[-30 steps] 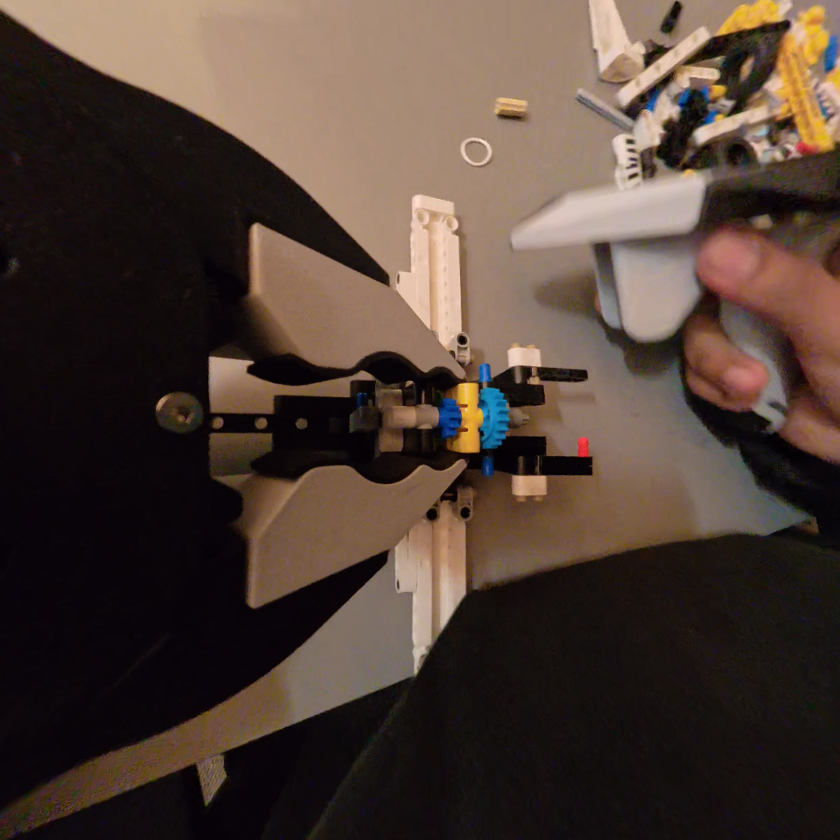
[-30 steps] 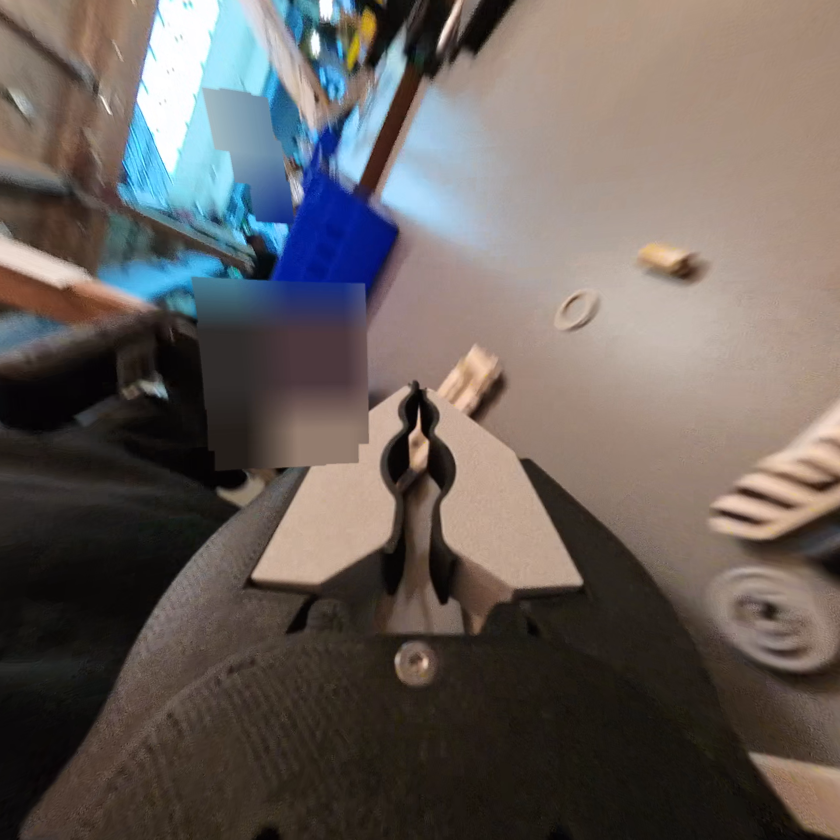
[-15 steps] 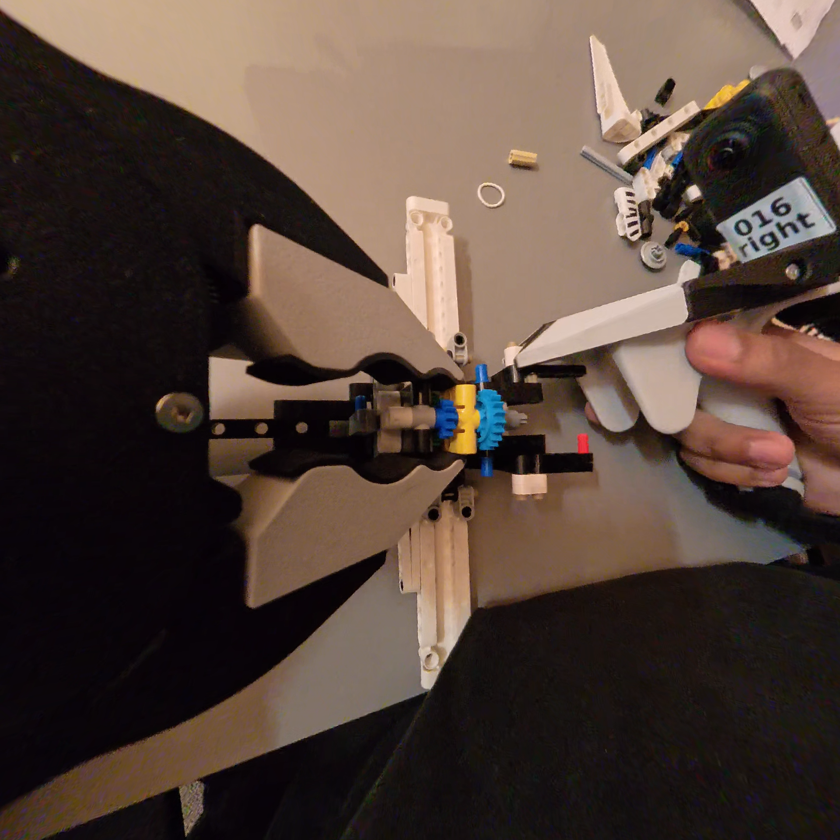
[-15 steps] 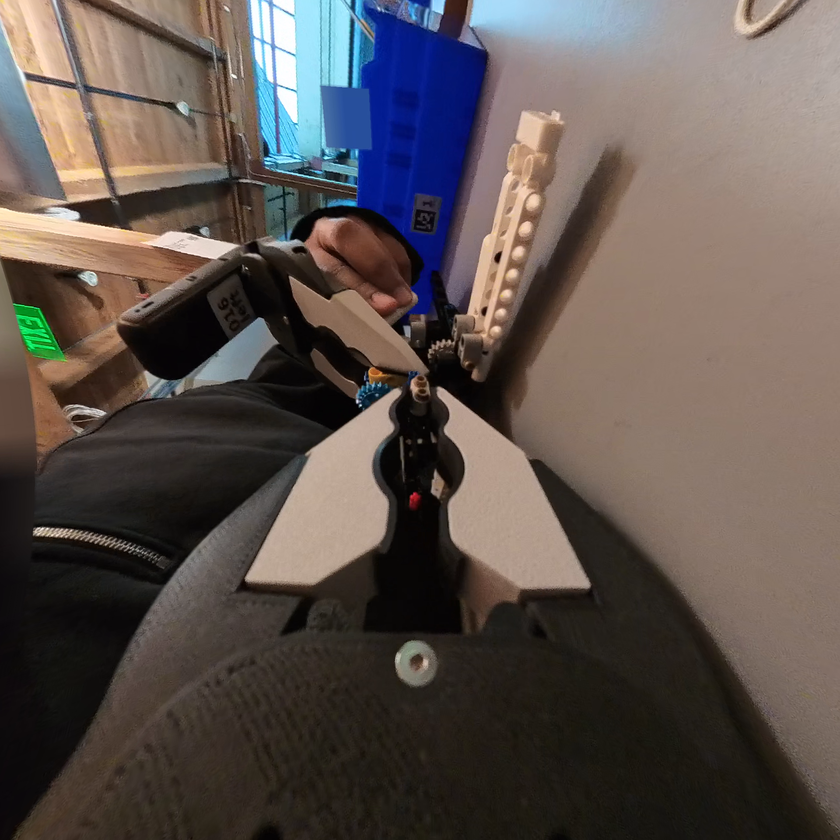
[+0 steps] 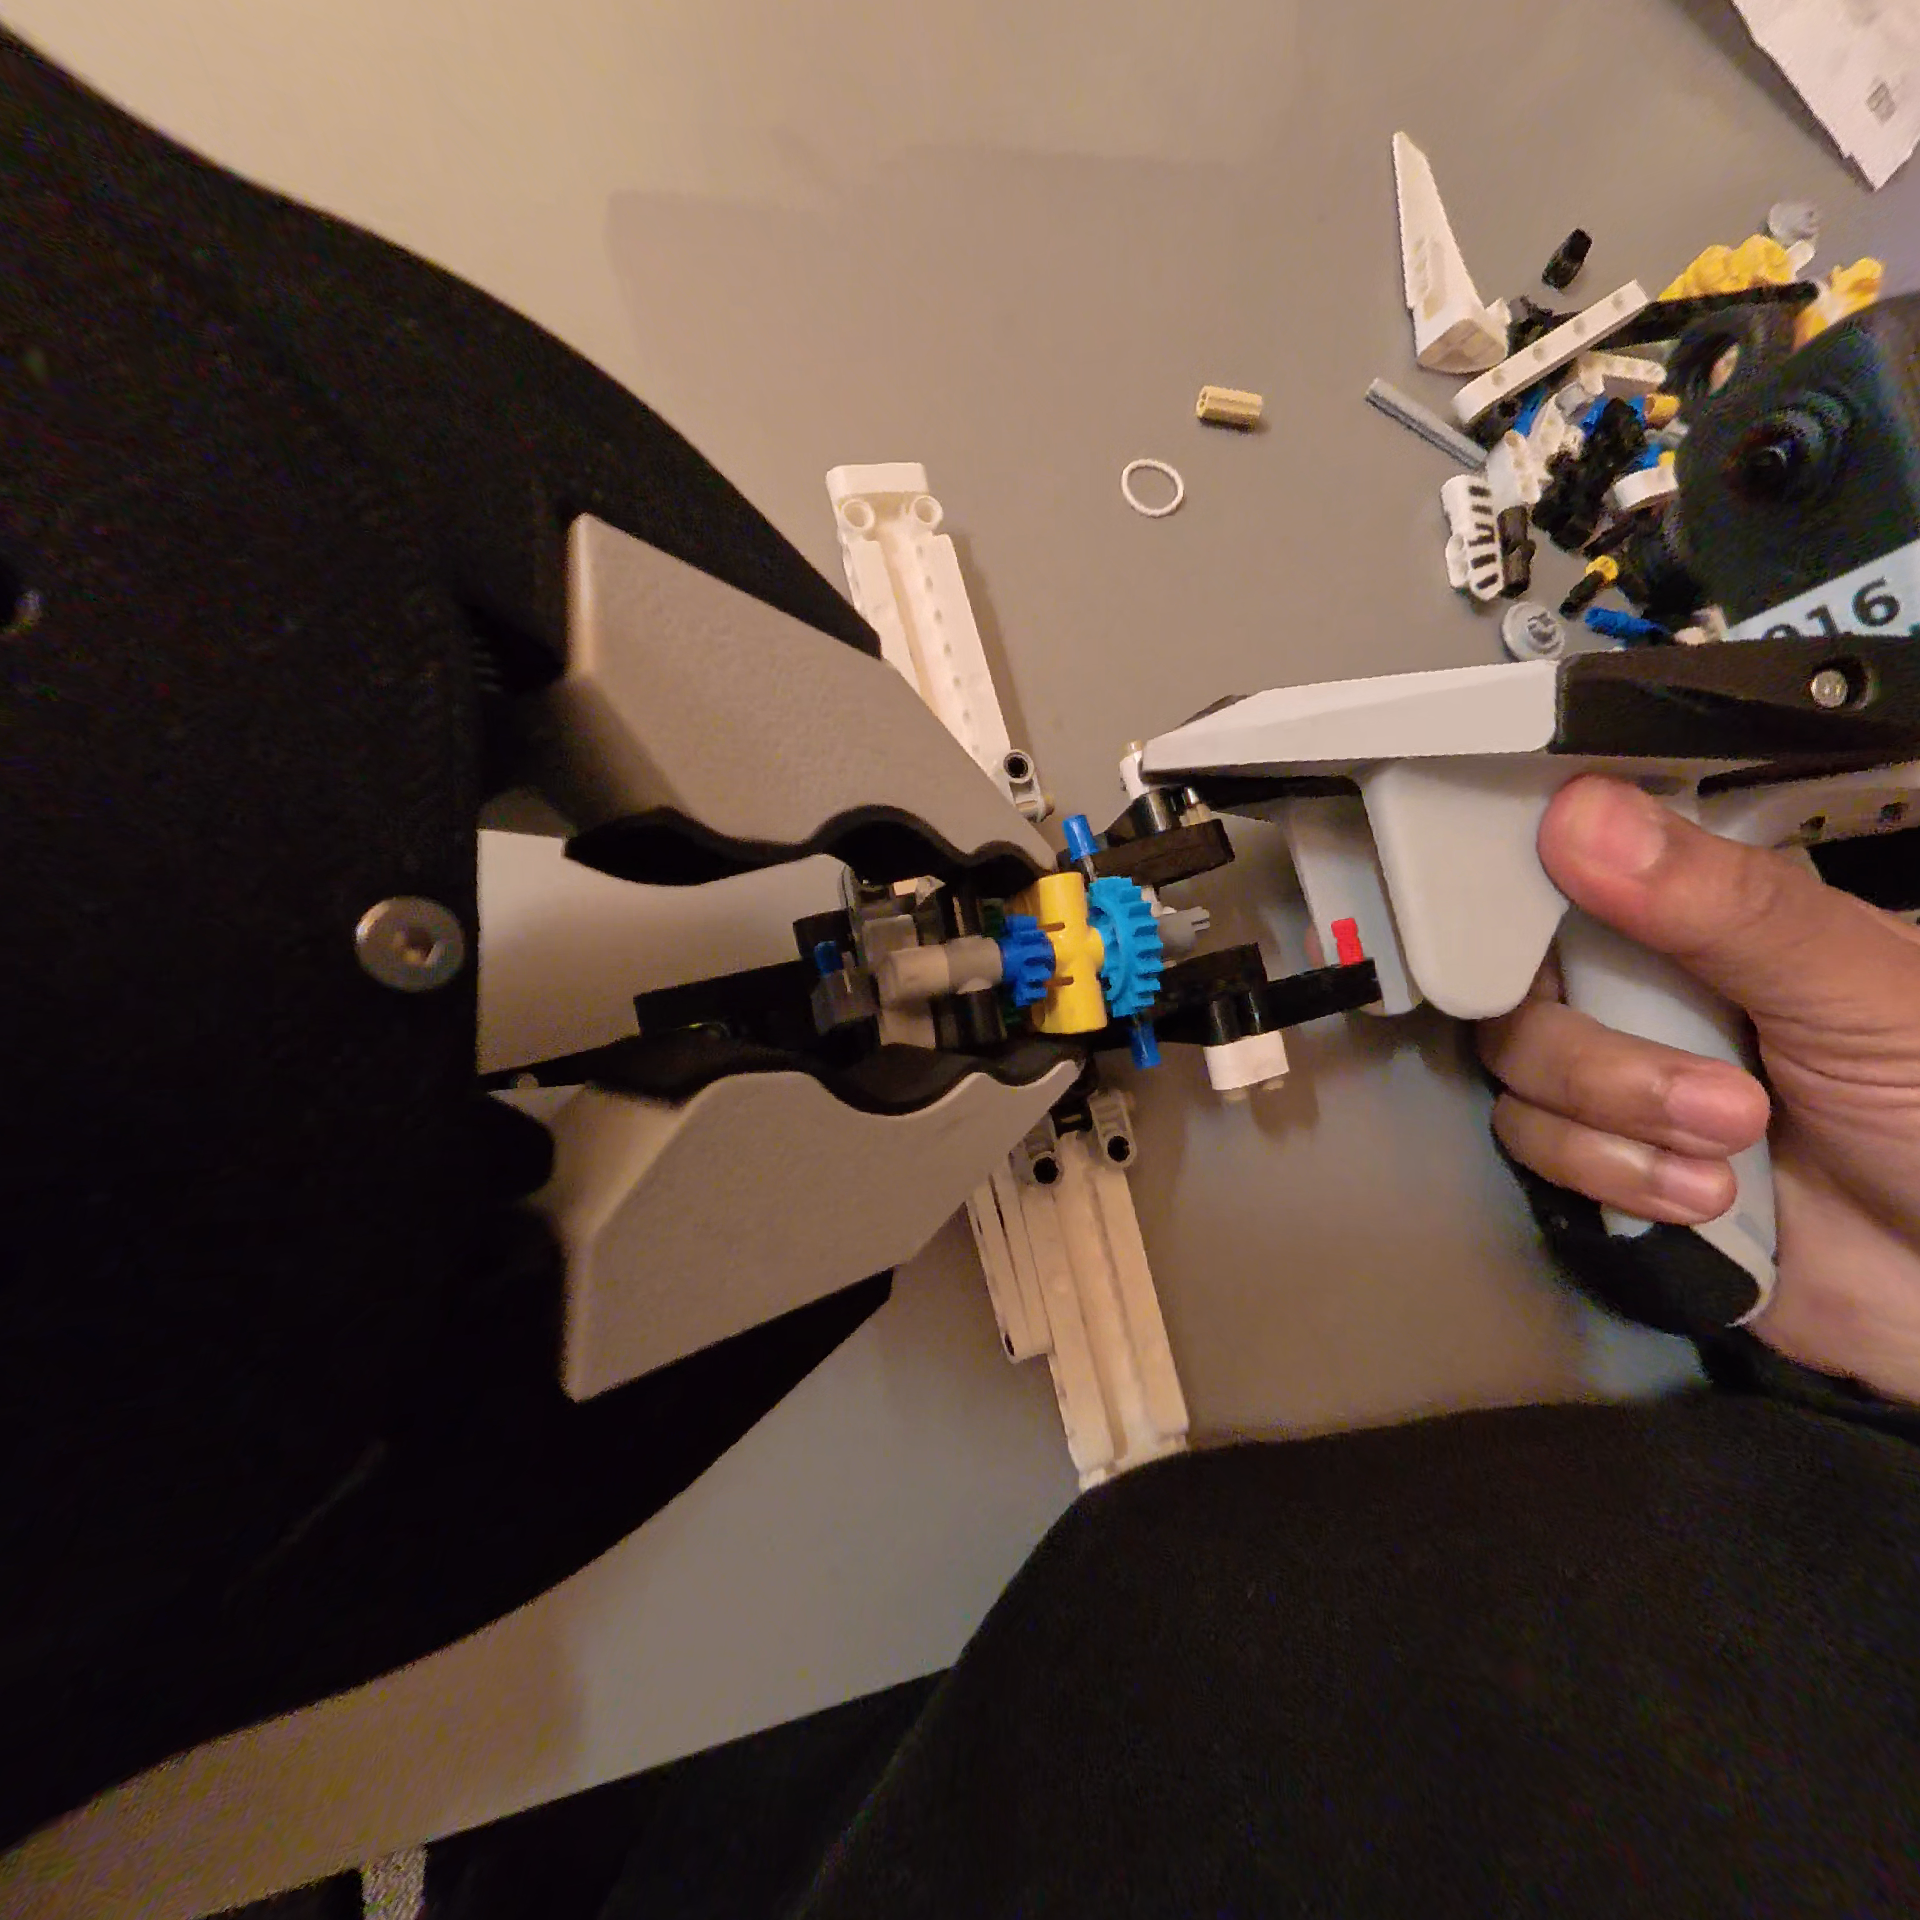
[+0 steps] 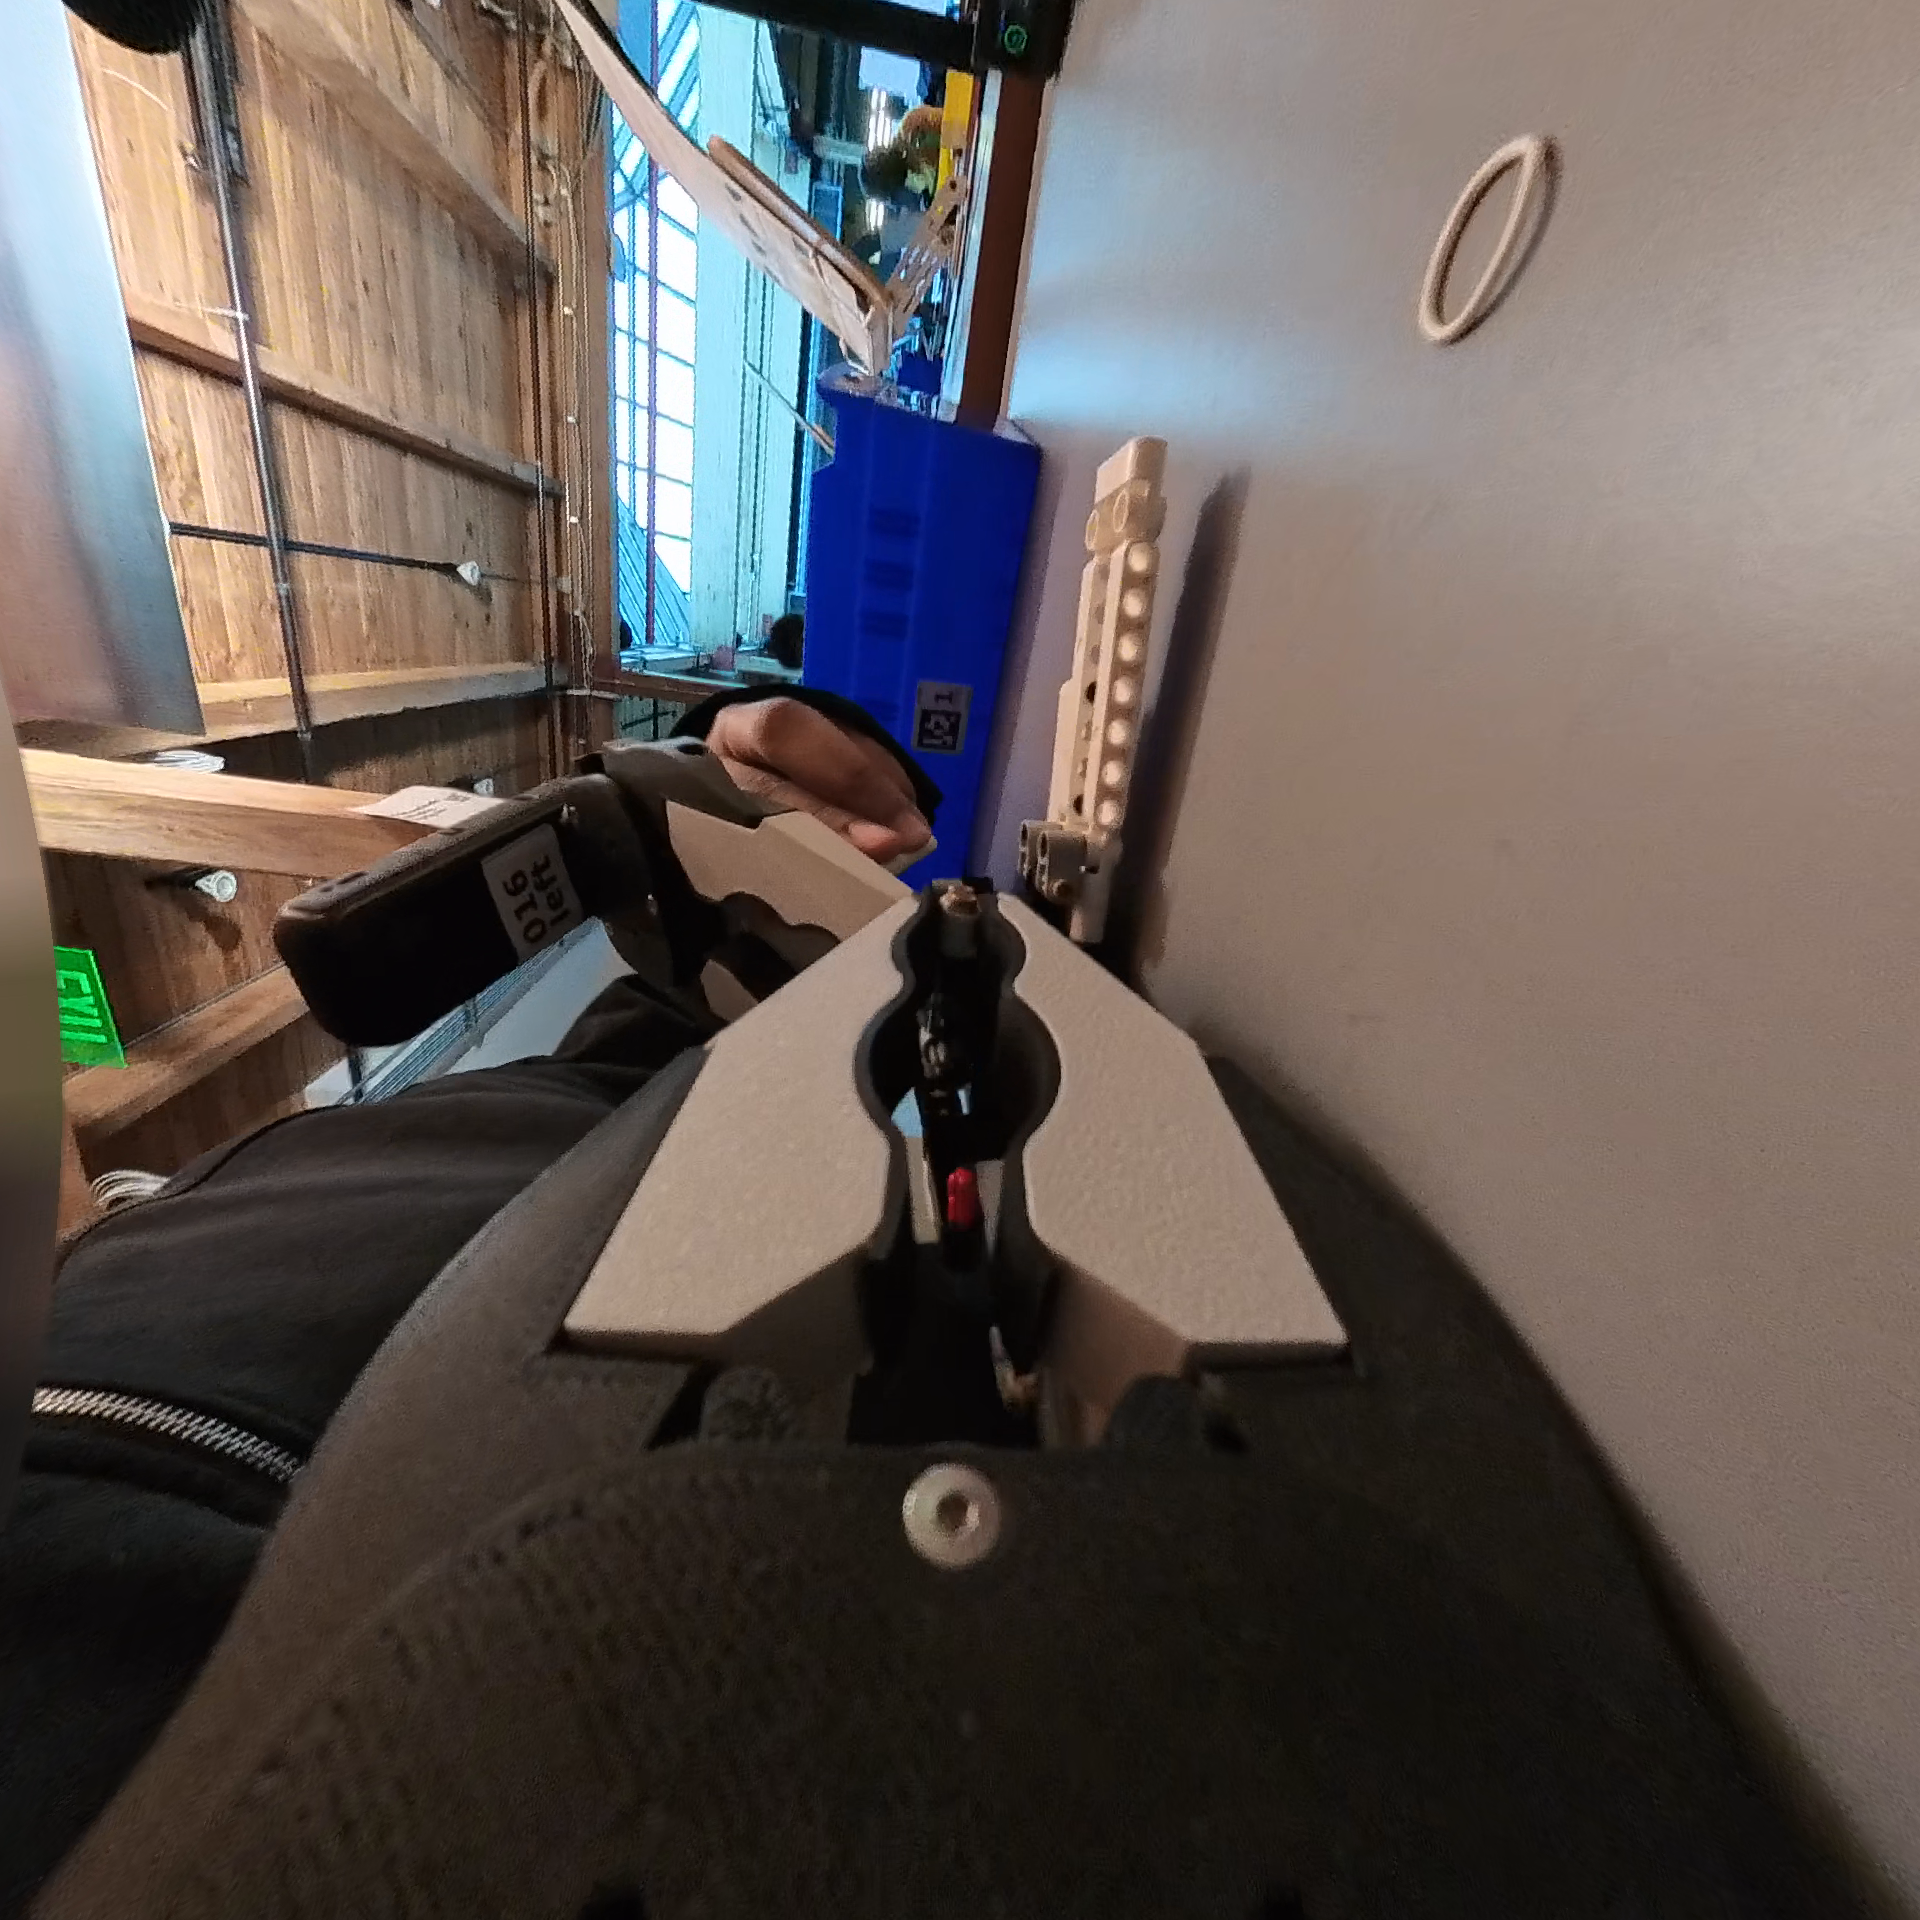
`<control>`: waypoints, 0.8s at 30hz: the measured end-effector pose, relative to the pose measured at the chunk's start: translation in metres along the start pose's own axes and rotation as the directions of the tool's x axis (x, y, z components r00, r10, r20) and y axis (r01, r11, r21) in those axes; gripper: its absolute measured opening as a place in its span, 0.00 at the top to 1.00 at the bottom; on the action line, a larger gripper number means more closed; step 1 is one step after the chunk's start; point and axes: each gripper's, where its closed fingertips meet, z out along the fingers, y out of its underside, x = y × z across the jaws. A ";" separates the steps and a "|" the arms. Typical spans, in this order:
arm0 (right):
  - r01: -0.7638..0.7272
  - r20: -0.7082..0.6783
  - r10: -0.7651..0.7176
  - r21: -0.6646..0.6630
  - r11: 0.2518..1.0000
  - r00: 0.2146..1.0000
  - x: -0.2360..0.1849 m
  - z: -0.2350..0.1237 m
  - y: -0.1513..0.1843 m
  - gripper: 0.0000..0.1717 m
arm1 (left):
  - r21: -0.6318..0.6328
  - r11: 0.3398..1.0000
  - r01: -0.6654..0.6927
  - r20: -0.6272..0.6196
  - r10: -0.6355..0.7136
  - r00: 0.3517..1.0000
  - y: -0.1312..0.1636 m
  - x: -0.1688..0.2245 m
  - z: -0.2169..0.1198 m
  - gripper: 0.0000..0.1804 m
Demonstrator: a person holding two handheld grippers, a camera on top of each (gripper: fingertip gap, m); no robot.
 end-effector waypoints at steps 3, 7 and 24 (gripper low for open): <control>0.005 -0.004 -0.005 0.048 0.999 1.000 0.000 -0.001 -0.005 0.98 | 0.007 1.000 0.007 0.009 -0.007 1.000 -0.001 -0.003 0.001 0.84; 0.029 -0.014 -0.028 0.068 0.997 1.000 -0.001 -0.001 -0.008 0.98 | 0.007 1.000 0.006 -0.011 -0.006 1.000 -0.001 -0.003 0.000 0.84; 0.525 -0.223 -0.515 -0.016 0.851 0.828 -0.018 -0.041 -0.024 0.89 | -0.001 0.996 0.090 0.094 -0.090 0.992 0.013 -0.016 -0.011 0.85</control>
